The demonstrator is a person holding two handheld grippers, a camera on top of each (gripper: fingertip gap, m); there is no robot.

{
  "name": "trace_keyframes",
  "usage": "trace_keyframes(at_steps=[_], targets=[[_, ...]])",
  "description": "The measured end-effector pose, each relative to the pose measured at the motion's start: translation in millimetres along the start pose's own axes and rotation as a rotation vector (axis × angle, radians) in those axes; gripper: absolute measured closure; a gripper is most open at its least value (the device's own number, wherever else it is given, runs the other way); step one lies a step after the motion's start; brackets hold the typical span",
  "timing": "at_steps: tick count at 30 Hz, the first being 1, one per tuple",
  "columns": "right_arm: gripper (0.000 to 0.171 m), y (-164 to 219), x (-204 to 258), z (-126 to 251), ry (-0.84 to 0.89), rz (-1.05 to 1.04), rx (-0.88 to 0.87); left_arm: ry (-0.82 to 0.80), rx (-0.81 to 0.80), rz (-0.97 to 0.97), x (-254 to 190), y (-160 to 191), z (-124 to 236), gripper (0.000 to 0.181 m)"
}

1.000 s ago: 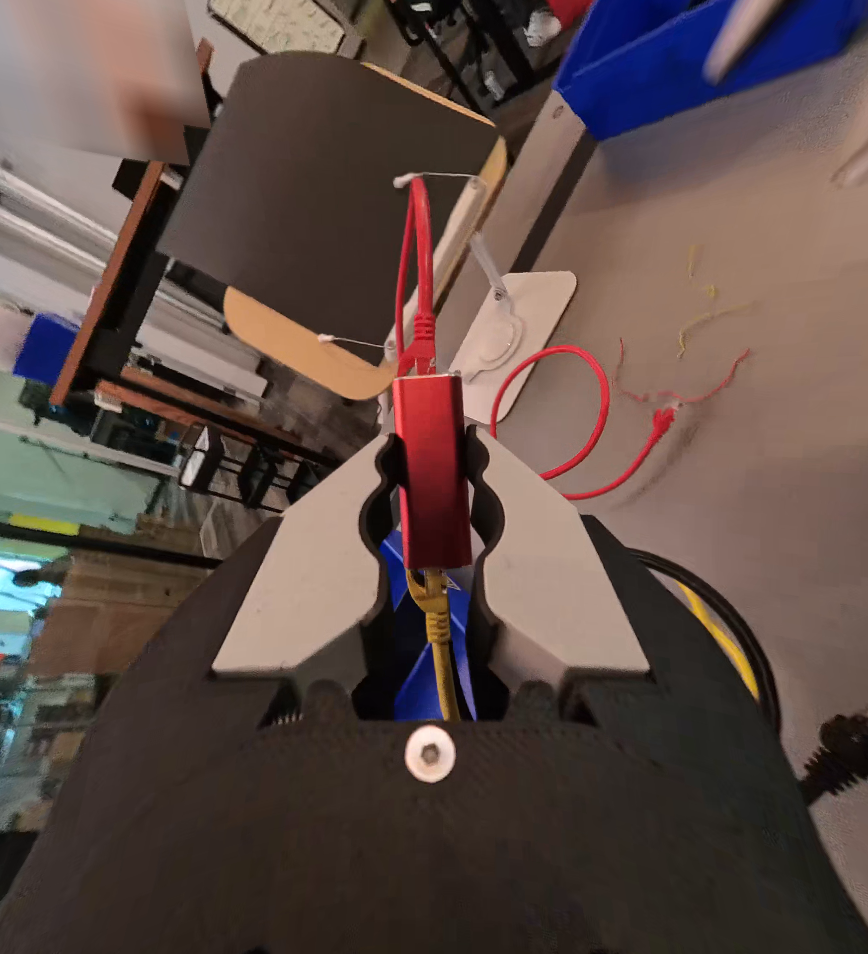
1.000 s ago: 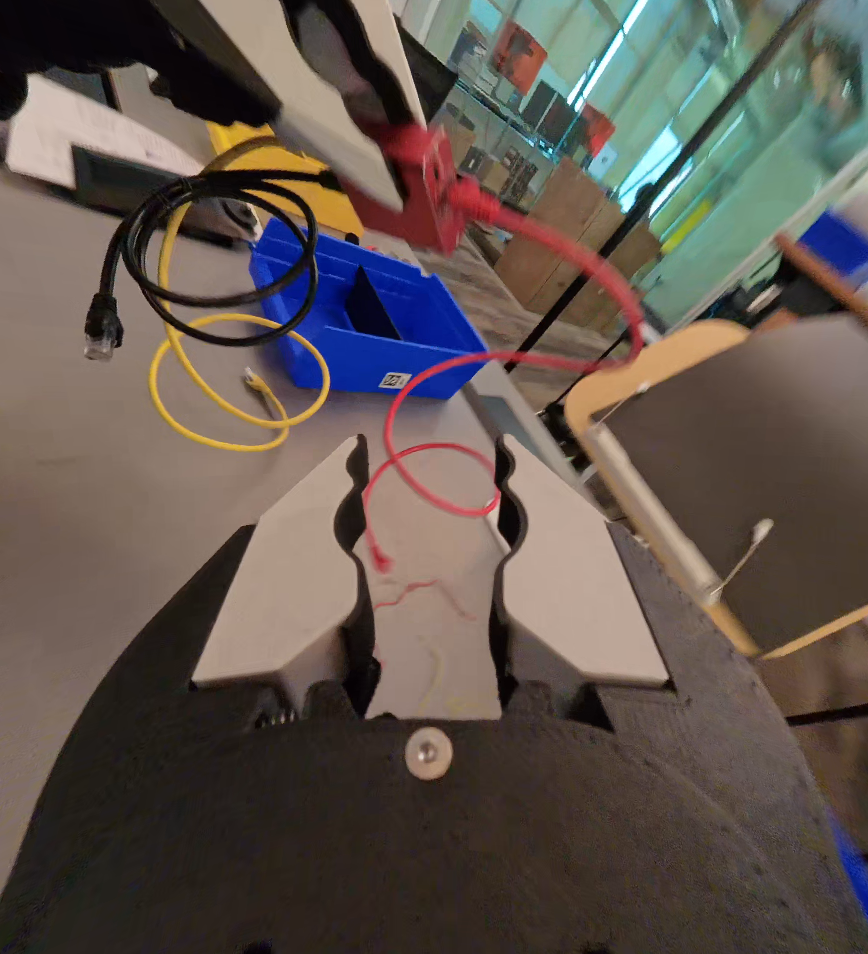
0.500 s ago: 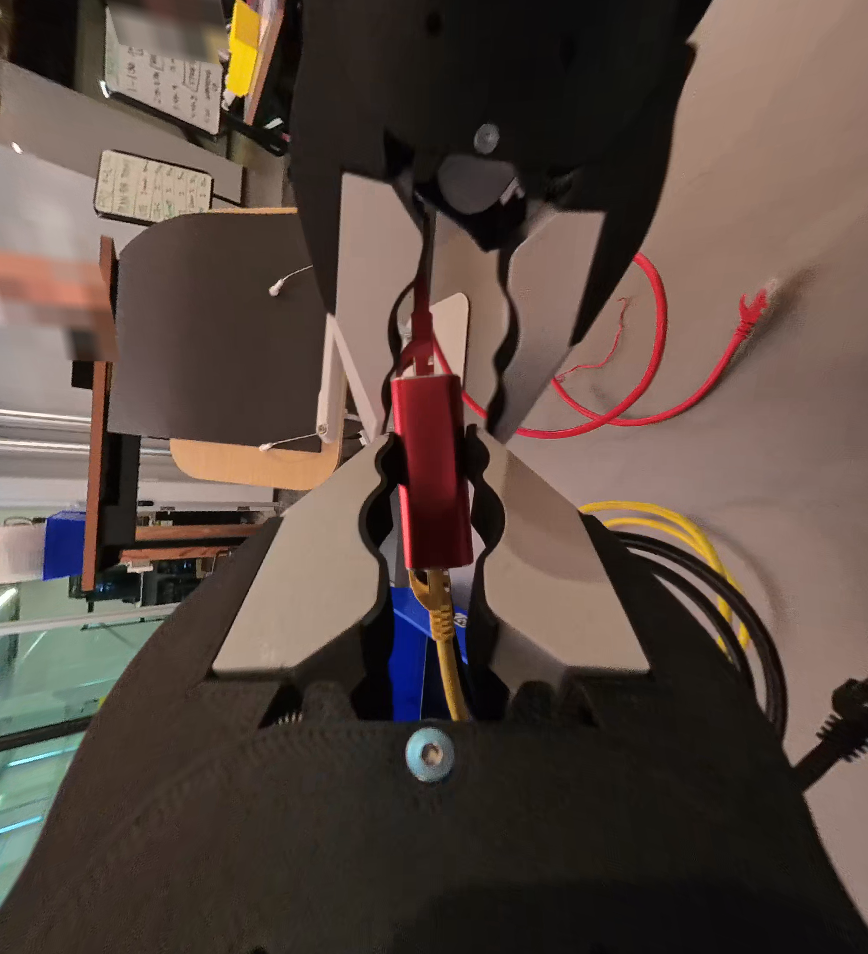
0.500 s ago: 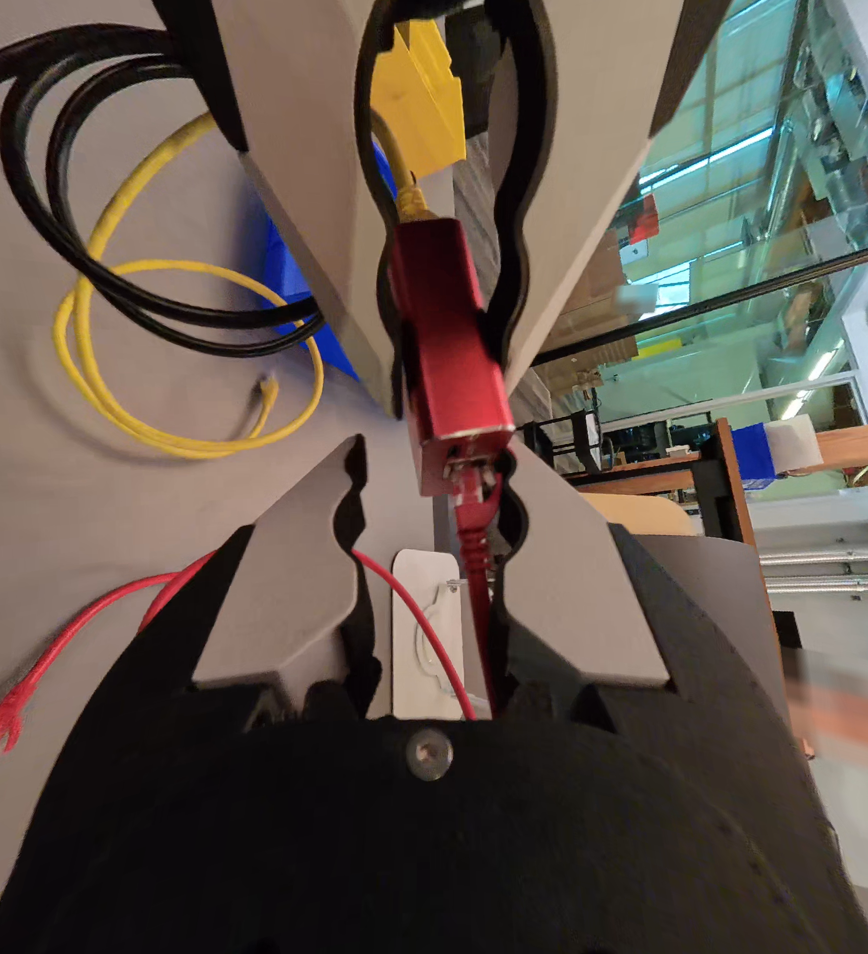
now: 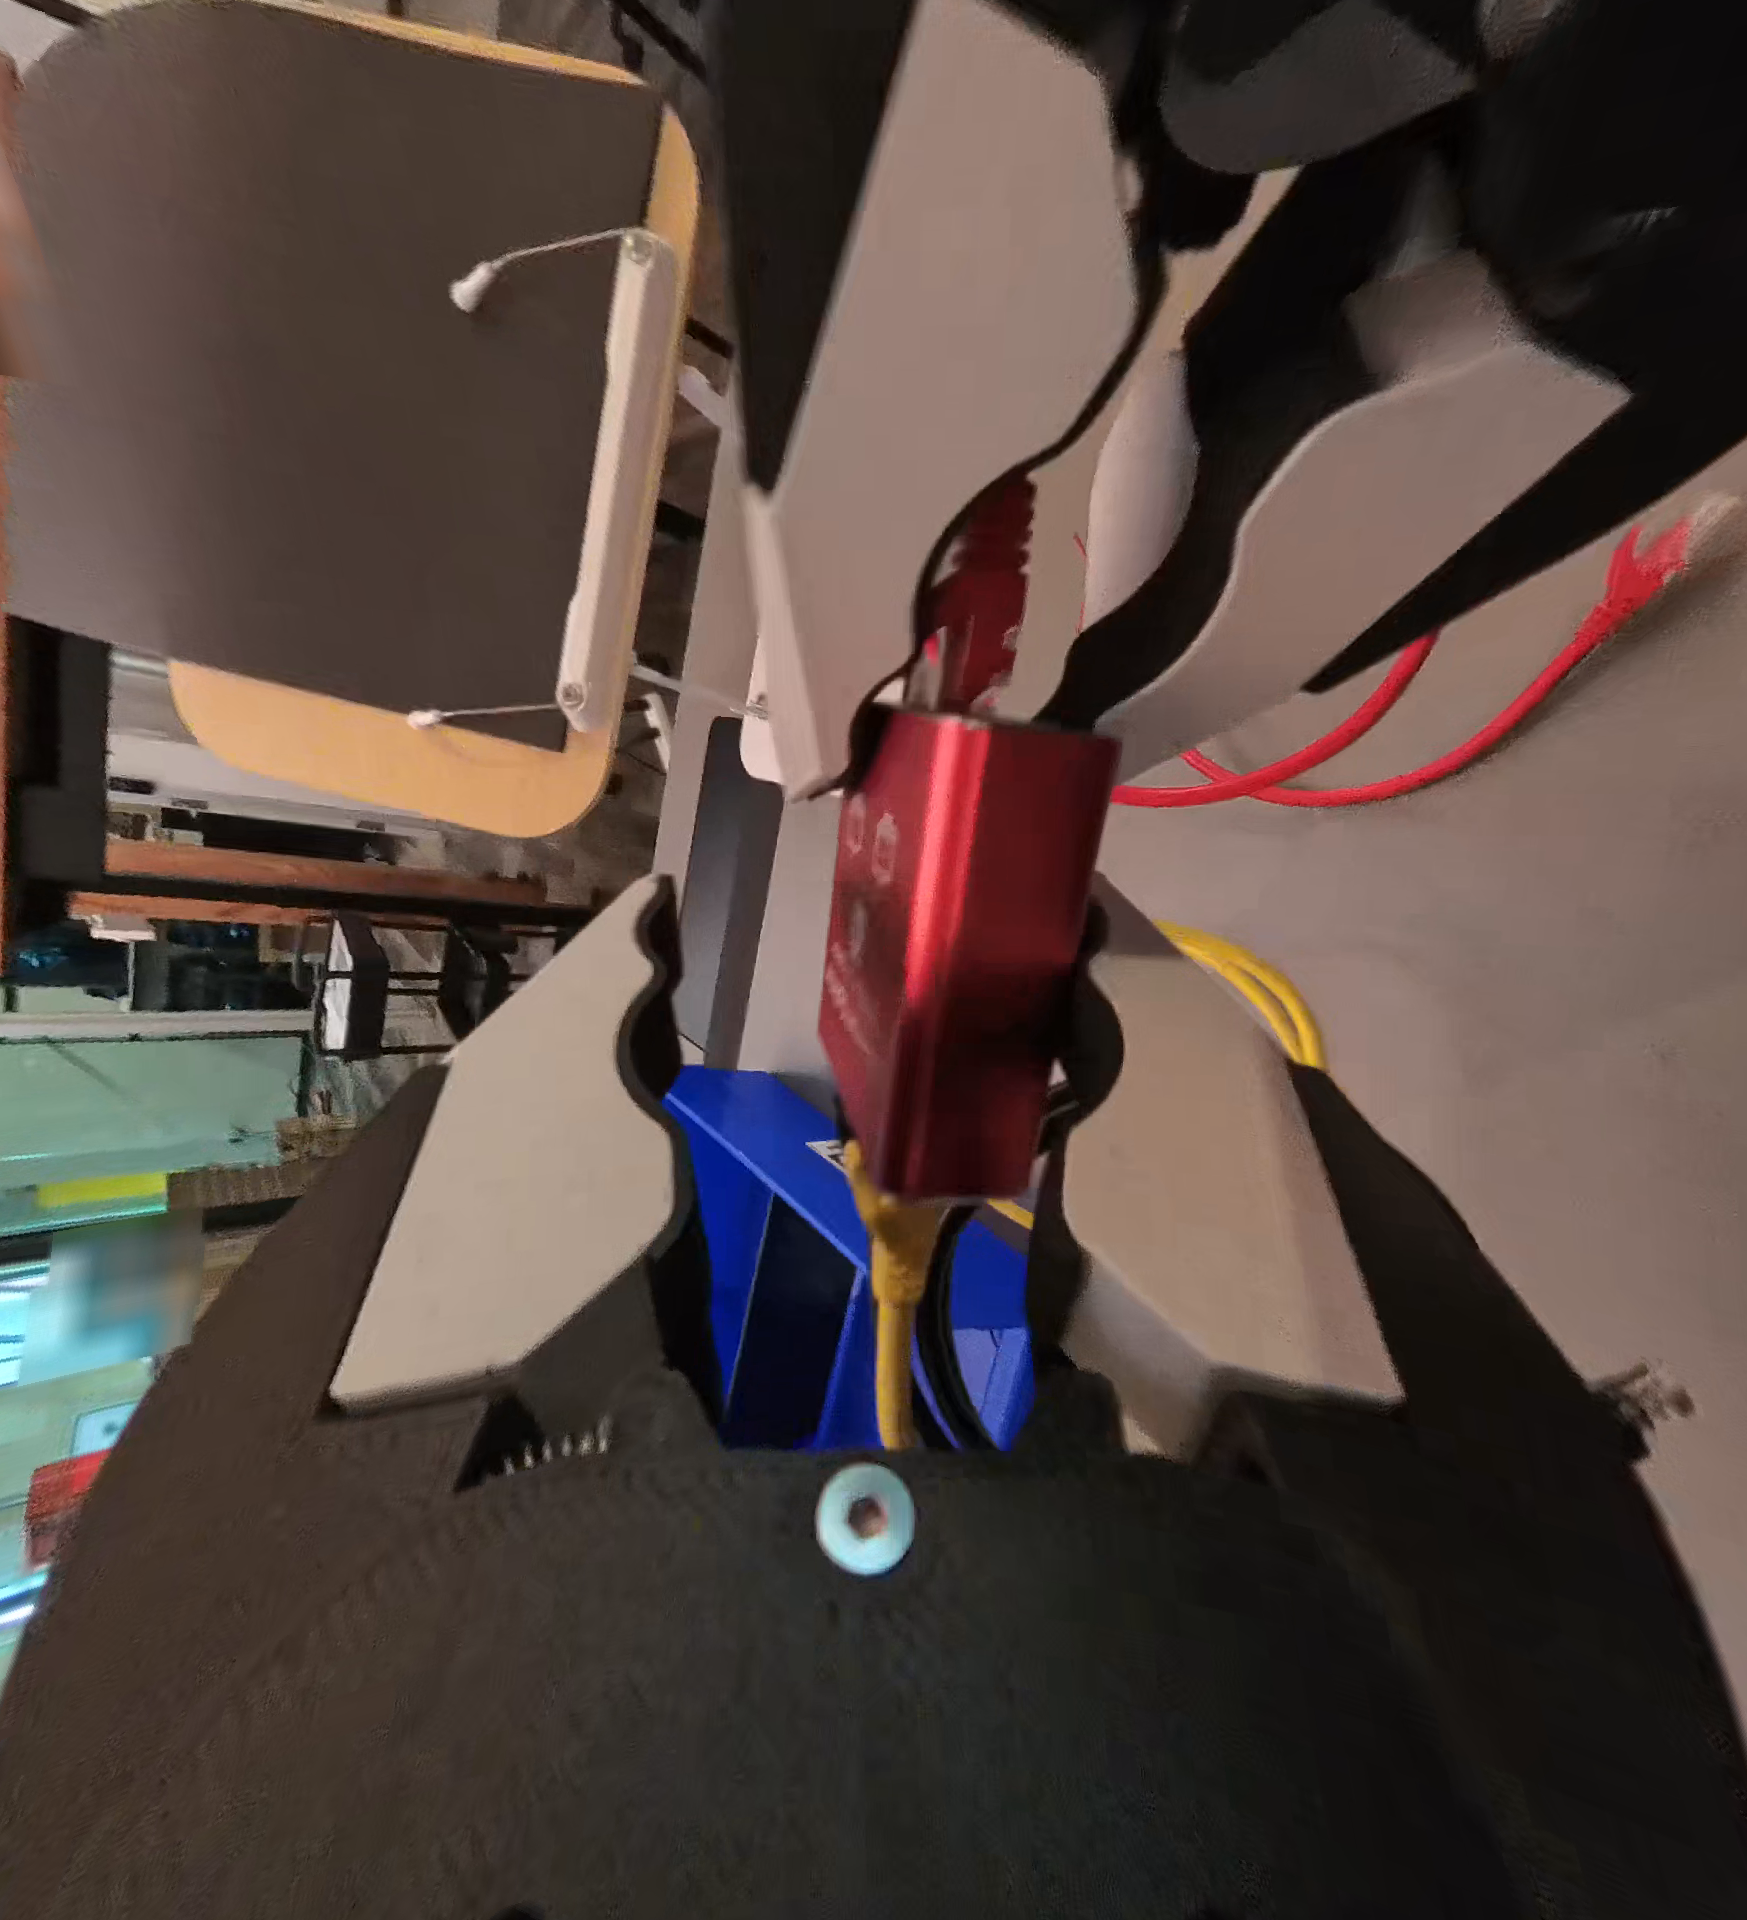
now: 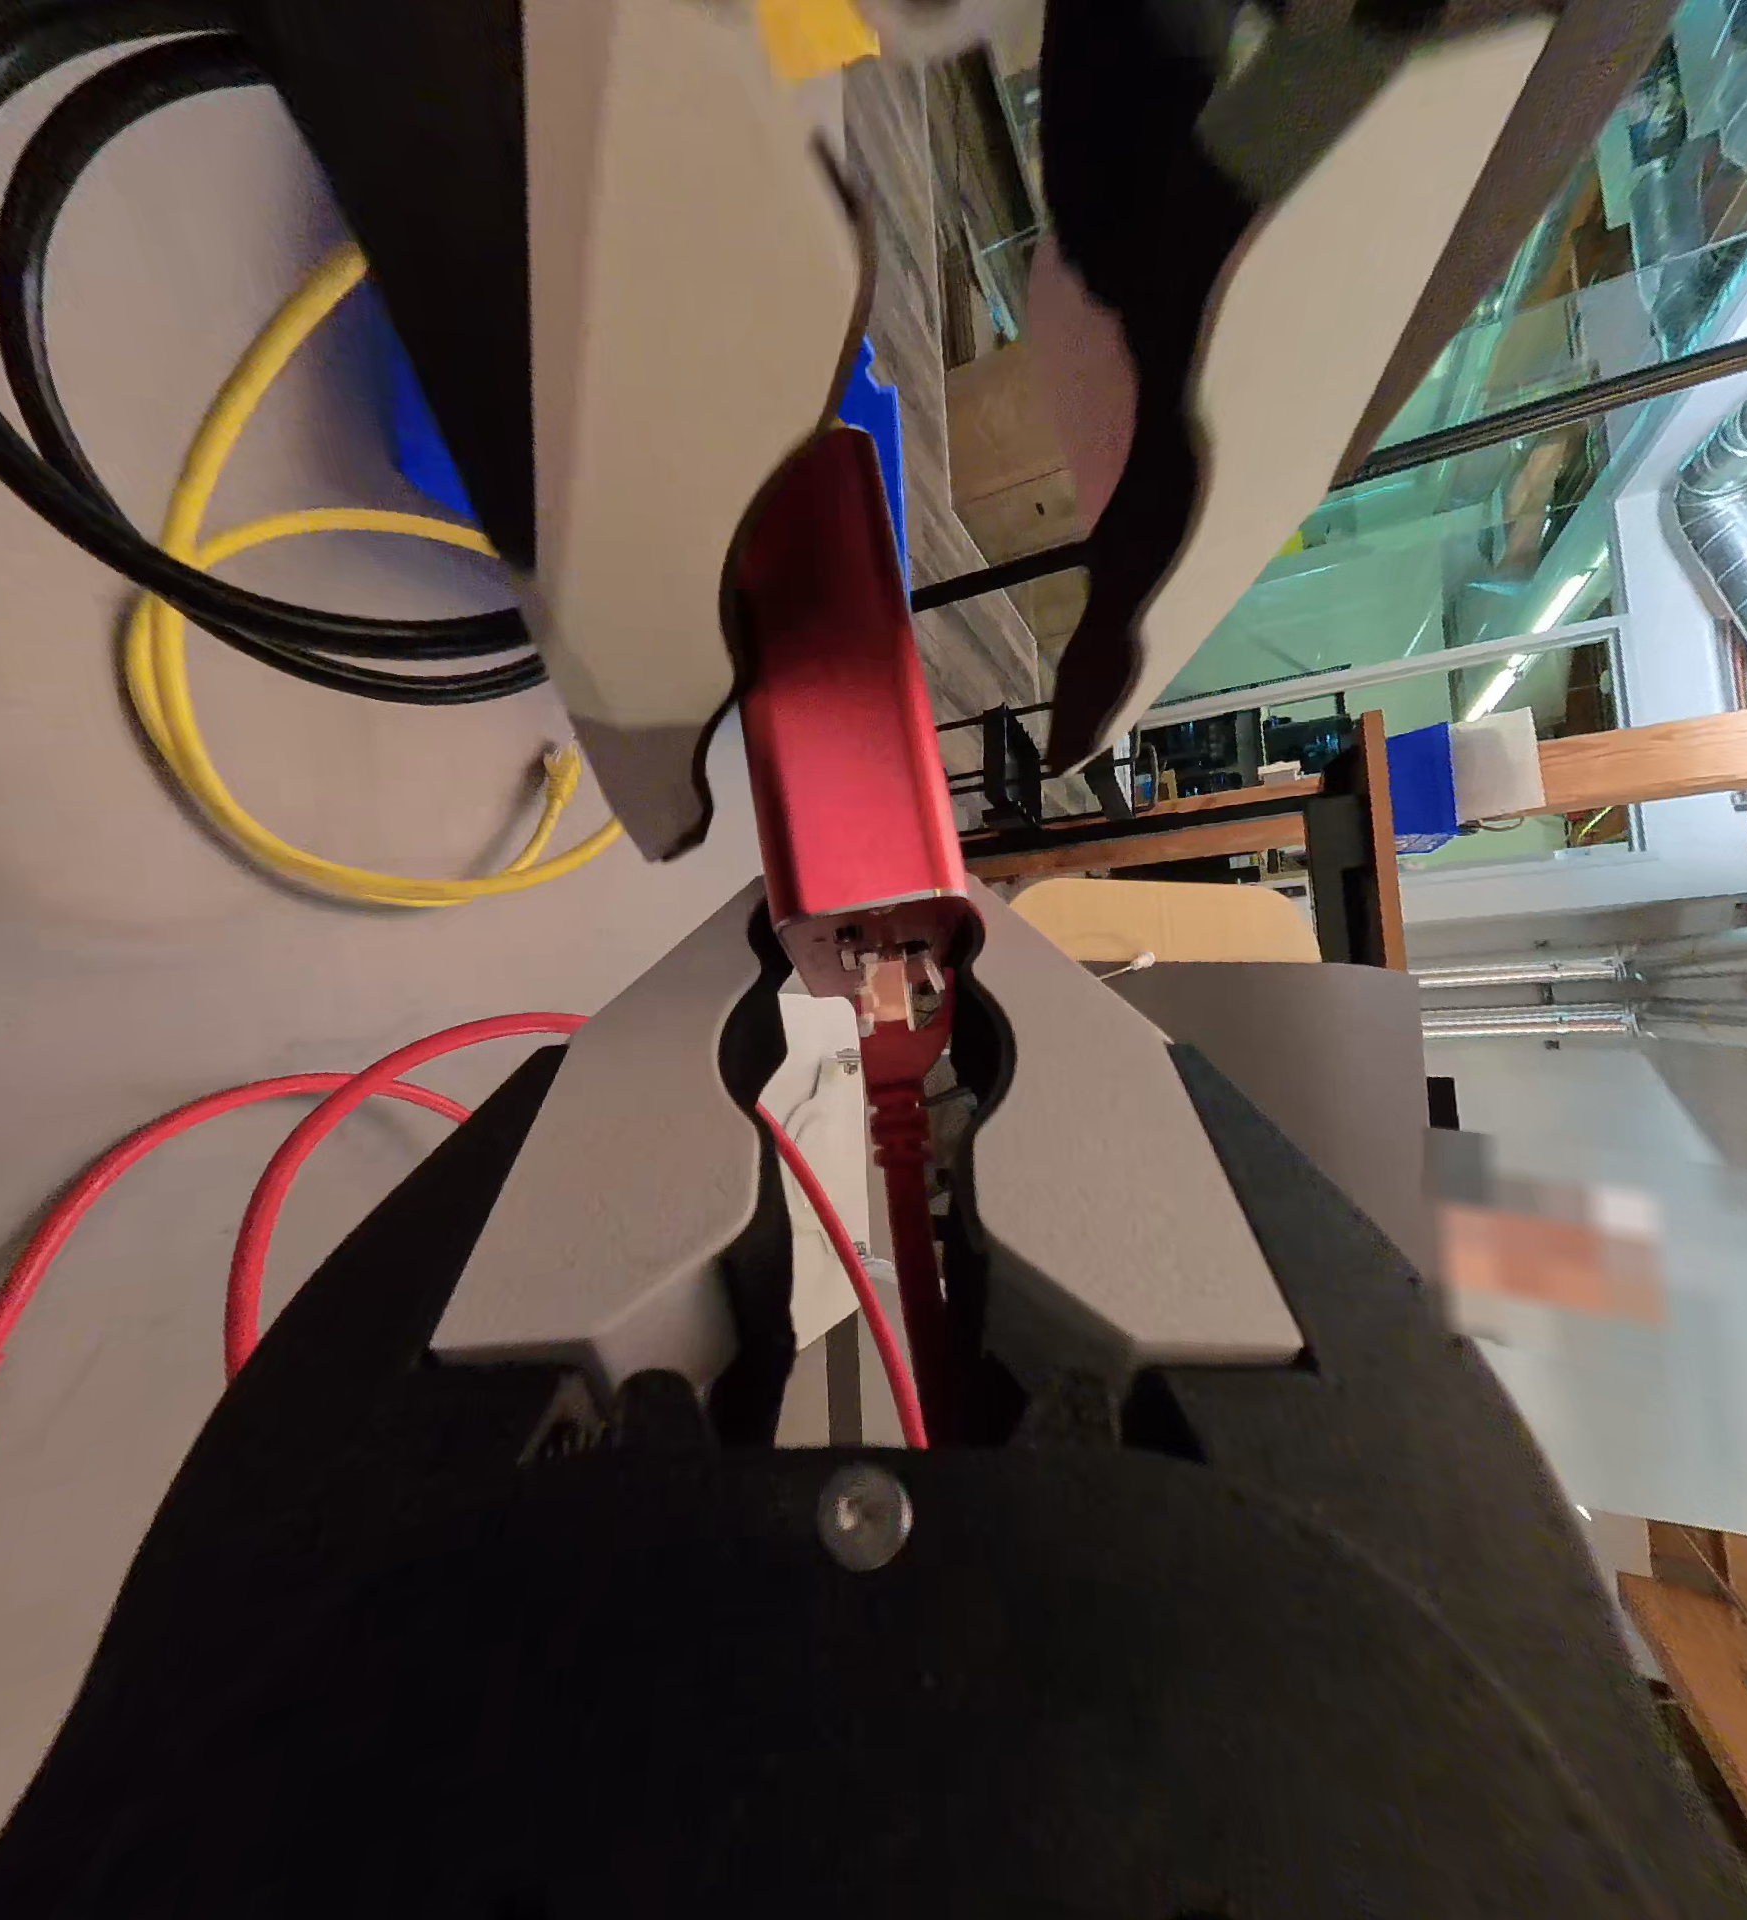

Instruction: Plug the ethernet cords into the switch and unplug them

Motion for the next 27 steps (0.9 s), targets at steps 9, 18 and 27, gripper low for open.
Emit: trace_keyframes(at_steps=[9,18,27], targets=[[0.135,-12,-6,11,-0.005,-0.050,-0.083,-0.009,-0.037,-0.008,-8,-2,6,0.154],[0.132,-28,-24,54,-0.180,-0.121,-0.253,-0.108,0.006,-0.052,7,13,17,0.155],[0.147,-38,-22,56,-0.192,0.001,-0.244,-0.212,0.142,-0.167,22,13,25,0.156]])
Point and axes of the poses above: each gripper's, where its closed fingertips meet, z back along the fingers, y out of its underside, x = y × z across the jaws, the point moved 2 cm from there along z, back along the fingers, and after that the axes turned 8 degrees about -z, right-handed, at the moved point
